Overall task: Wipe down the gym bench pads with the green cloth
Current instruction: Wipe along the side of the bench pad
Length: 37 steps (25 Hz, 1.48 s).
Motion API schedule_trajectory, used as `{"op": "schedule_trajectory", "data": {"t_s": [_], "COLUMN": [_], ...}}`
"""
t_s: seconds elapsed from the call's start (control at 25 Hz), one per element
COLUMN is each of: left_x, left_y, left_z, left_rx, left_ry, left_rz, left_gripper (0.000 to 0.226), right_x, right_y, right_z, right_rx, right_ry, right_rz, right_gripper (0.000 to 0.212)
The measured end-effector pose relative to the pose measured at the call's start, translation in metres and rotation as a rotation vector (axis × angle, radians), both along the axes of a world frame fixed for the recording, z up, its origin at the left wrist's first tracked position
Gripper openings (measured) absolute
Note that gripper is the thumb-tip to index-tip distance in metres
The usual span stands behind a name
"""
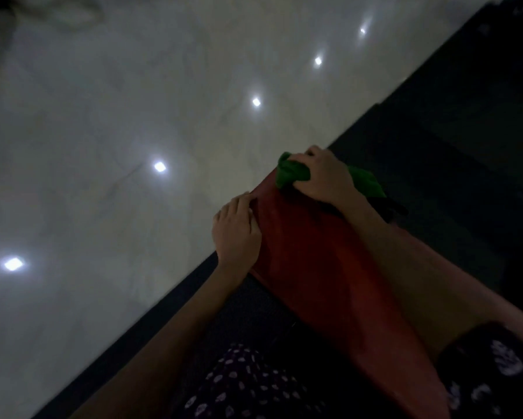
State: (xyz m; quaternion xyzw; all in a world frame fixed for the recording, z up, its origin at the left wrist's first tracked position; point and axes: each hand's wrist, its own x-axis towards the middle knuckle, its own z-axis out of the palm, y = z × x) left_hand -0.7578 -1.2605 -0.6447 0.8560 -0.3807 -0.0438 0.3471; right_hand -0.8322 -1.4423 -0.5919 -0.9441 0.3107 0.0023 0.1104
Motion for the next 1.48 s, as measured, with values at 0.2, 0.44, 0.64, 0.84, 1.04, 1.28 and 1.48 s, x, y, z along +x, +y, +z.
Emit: {"op": "schedule_trajectory", "data": {"t_s": [0.2, 0.44, 0.64, 0.84, 1.04, 1.28, 1.48], "left_x": [0.018, 0.010, 0.019, 0.038, 0.044, 0.028, 0.034], "left_y": [0.016, 0.015, 0.015, 0.028, 0.041, 0.027, 0.016], "left_z": [-0.010, -0.025, -0.034, -0.038, -0.039, -0.053, -0.073], "left_rx": [-0.079, -0.137, -0.138, -0.154, -0.371, -0.772, -0.915], "left_ry": [-0.044, -0.113, -0.121, -0.090, 0.406, 0.695, 0.715], "left_rz": [-0.200, -0.046, -0.063, -0.224, -0.321, -0.061, -0.106], "left_gripper": [0.045, 0.051, 0.044, 0.043, 0.039, 0.042, 0.037], "right_x": [-0.009, 0.011, 0.002, -0.058, -0.090, 0.012, -0.010], "right_y": [0.043, 0.024, 0.077, 0.140, 0.137, 0.147, 0.136], "right_z": [-0.004, -0.007, -0.006, -0.001, 0.004, -0.011, -0.002], "right_rx": [0.053, -0.095, -0.014, 0.095, 0.017, -0.168, 0.011], "right_ry": [-0.050, -0.062, -0.094, -0.182, -0.110, -0.176, -0.206], "right_rz": [0.277, 0.053, 0.131, 0.125, -0.142, -0.096, 0.241], "right_gripper": [0.056, 0.048, 0.051, 0.037, 0.040, 0.039, 0.036]}}
